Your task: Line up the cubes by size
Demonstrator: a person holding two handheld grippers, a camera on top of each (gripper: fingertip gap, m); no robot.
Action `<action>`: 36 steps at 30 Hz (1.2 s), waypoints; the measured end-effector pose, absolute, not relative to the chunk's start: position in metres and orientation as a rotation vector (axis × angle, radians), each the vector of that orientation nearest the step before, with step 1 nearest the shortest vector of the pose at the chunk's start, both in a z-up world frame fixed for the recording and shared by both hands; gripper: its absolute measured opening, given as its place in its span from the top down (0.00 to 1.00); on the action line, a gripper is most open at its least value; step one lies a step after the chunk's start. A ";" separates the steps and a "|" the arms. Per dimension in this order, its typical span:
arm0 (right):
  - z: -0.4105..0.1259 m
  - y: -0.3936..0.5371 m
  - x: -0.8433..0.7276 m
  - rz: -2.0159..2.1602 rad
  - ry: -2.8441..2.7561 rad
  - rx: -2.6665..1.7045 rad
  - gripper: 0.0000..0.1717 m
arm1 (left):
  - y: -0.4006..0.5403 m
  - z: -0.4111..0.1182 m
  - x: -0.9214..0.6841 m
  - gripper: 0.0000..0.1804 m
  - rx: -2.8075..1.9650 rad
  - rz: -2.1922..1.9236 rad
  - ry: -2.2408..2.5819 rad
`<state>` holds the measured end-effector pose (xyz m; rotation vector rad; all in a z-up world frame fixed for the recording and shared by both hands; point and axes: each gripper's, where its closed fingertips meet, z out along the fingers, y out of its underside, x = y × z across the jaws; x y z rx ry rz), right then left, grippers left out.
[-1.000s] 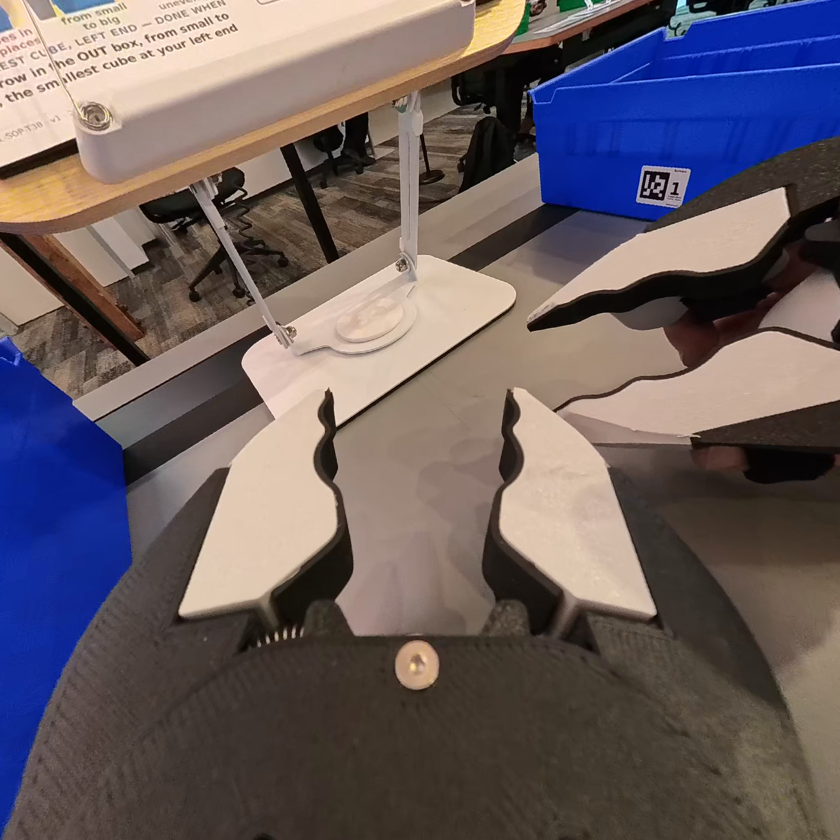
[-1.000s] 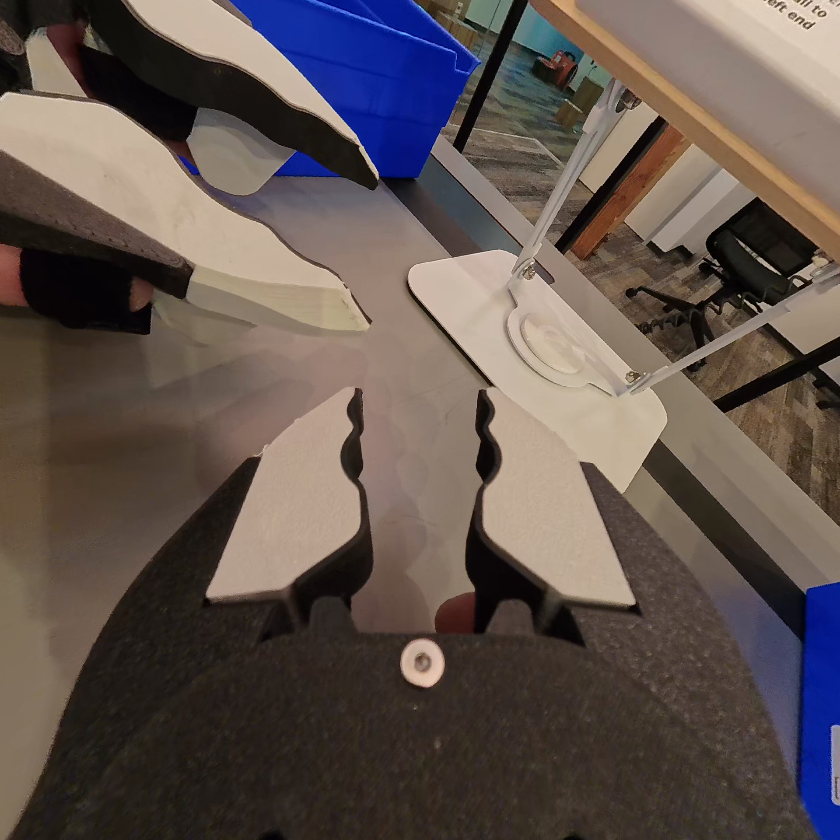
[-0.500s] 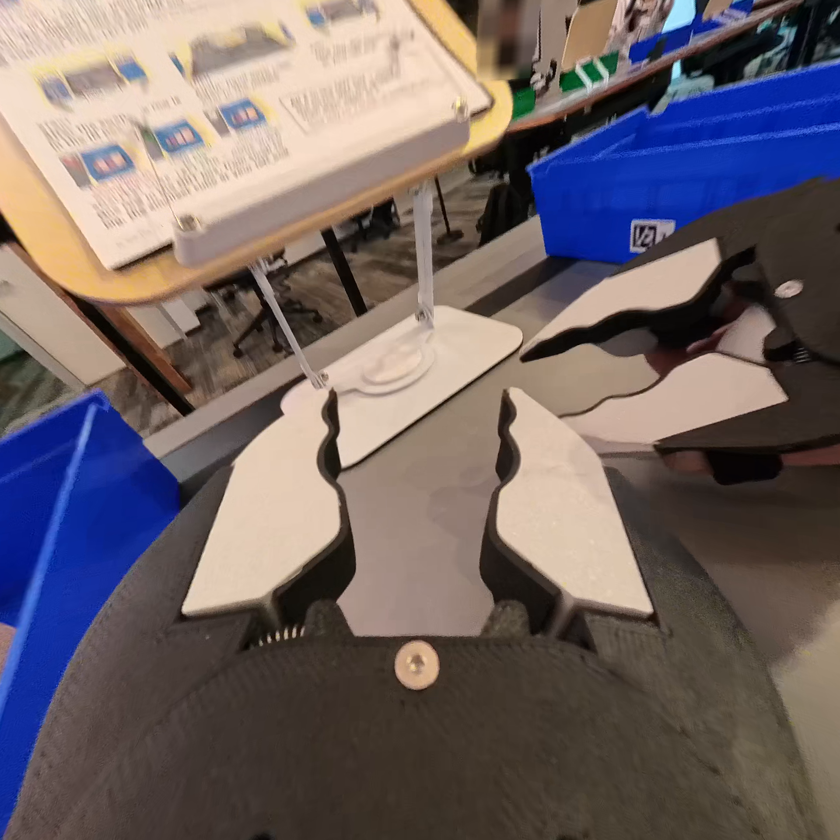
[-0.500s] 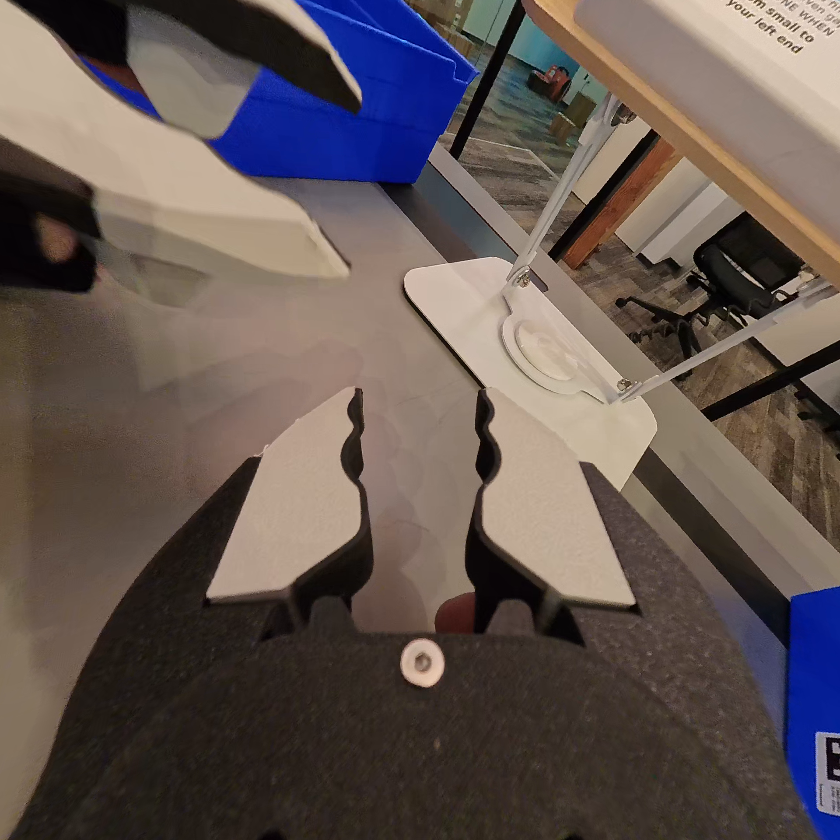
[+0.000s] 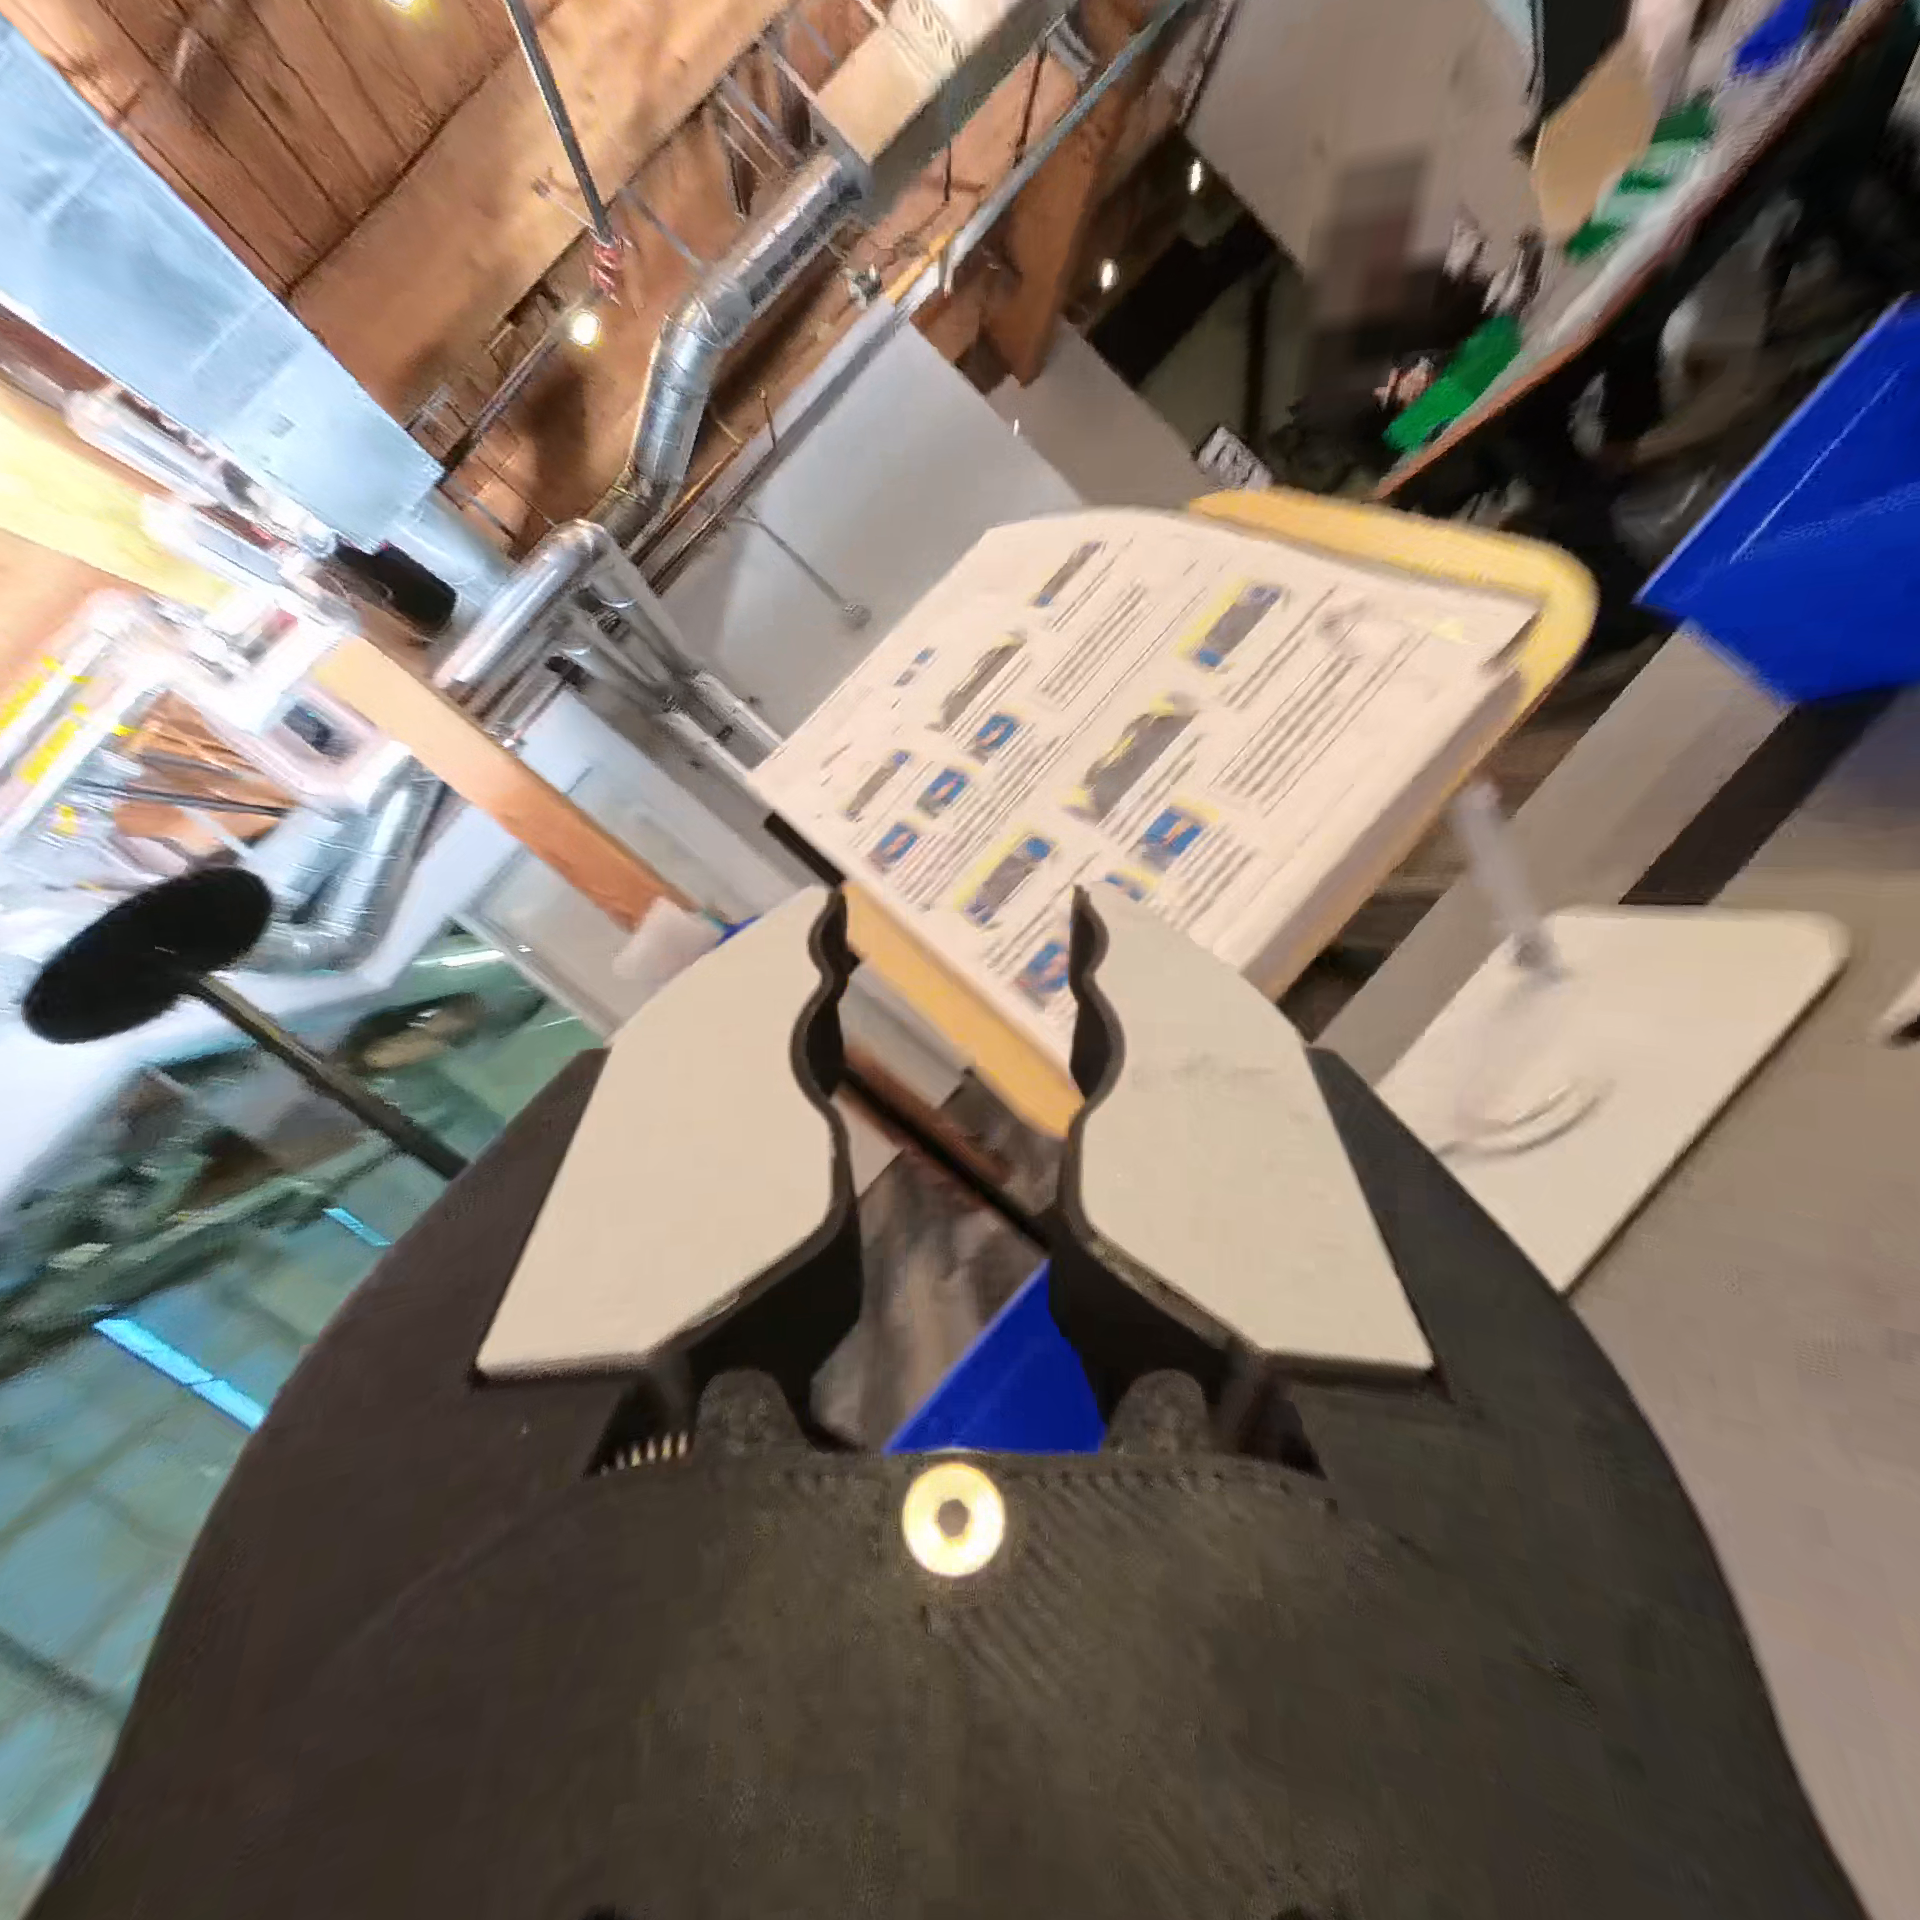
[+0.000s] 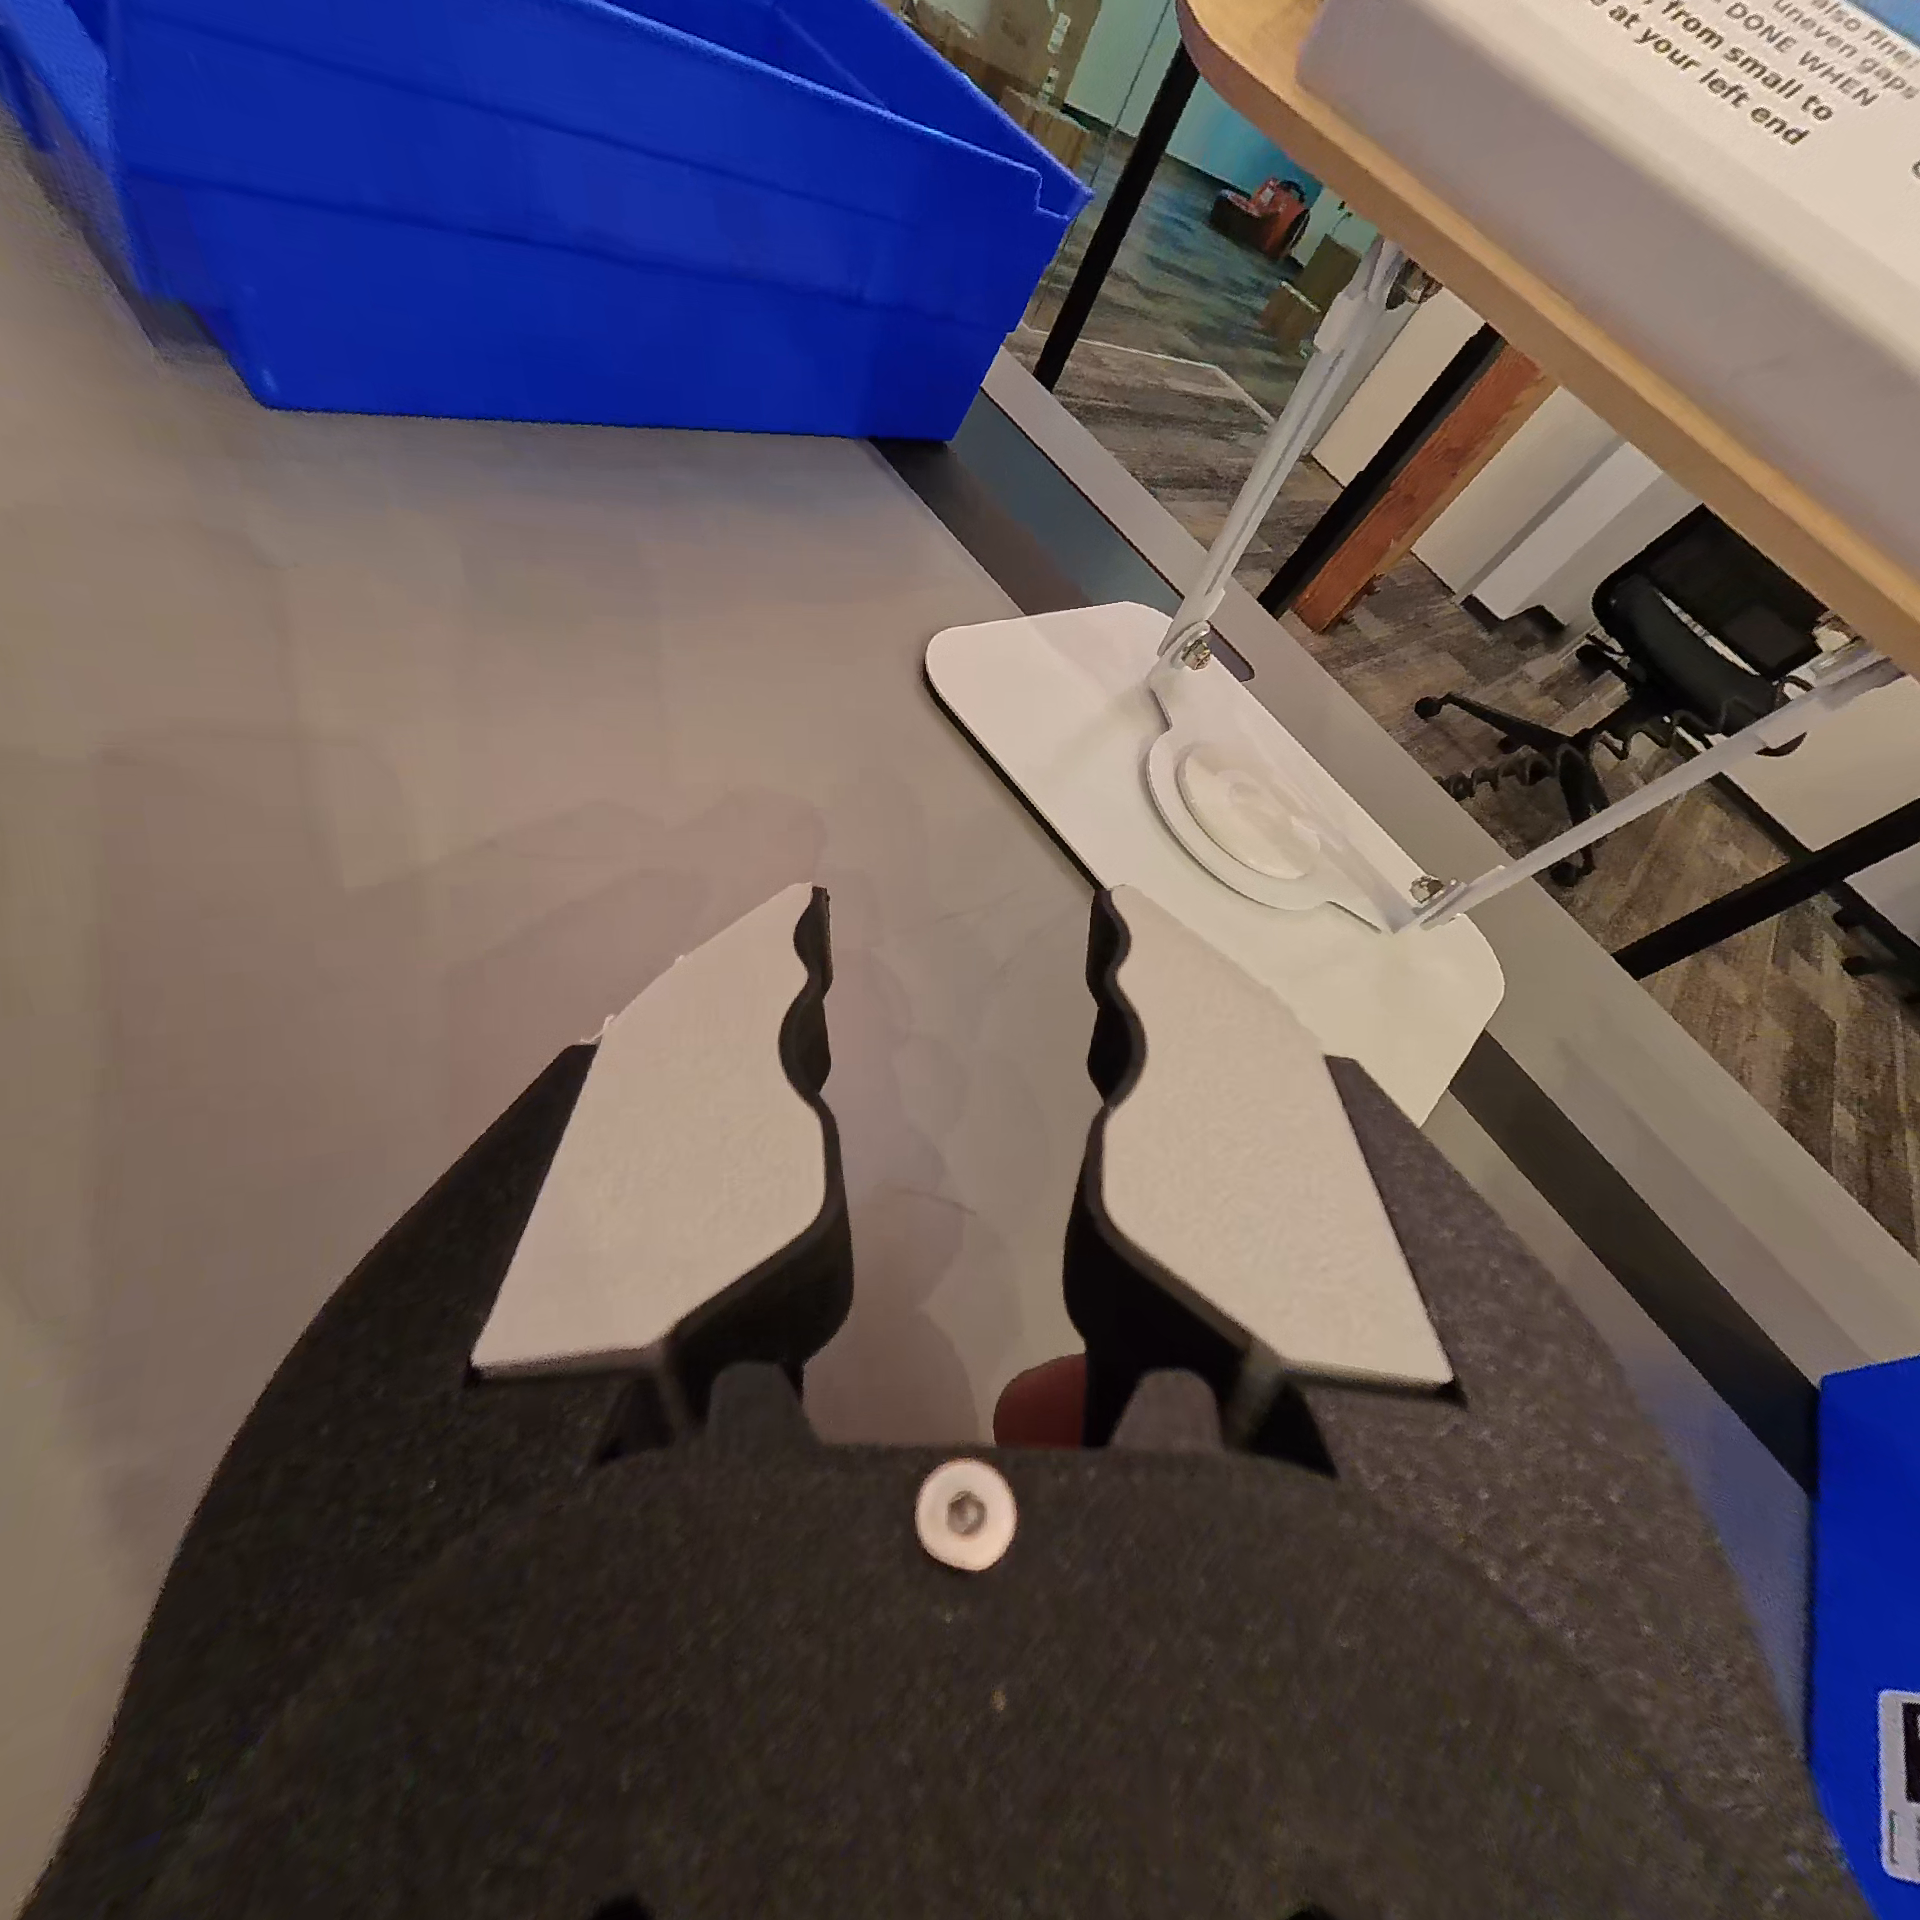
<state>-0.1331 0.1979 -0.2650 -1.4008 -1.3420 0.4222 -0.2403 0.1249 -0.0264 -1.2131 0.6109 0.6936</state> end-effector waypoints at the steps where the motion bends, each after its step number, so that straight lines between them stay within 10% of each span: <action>1: -0.265 0.198 -0.133 0.423 -1.343 -1.400 0.73 | 0.128 -0.024 -0.255 0.78 -1.239 0.756 0.637; 36: -0.273 0.191 -0.137 0.371 -1.423 -1.368 0.73 | 0.194 -0.300 -0.403 0.78 -2.303 0.321 1.344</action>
